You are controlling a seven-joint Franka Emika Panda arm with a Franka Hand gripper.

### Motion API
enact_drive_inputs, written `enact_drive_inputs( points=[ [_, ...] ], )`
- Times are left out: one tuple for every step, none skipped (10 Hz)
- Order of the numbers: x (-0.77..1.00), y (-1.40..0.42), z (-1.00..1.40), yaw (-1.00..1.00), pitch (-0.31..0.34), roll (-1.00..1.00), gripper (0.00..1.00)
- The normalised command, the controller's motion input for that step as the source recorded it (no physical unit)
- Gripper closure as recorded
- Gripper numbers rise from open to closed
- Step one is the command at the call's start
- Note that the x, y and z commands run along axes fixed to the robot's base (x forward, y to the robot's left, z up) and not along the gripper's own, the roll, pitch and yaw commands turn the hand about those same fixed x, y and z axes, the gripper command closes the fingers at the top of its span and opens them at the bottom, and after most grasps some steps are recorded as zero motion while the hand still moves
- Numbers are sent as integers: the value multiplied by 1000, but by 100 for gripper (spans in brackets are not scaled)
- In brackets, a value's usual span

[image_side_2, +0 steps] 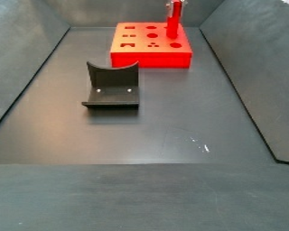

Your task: Insert the star object.

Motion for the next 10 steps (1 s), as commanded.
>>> enact_drive_inputs(
  points=[
    [0,0,-3,0,0,44,100],
    [114,49,0,-329,0,0,100],
    [3,17,0,-291,0,0,100],
    [0,17,0,-234,0,0,100],
    [0,14,0,-200,0,0,100],
    [0,0,-26,-137,0,0,100],
    [-9,0,0,-103,-9,0,100],
    [0,0,-6,-120,0,9,100],
    [0,0,-23,-123,0,29,100],
    [0,0,-40,-126,0,63,100]
  ],
)
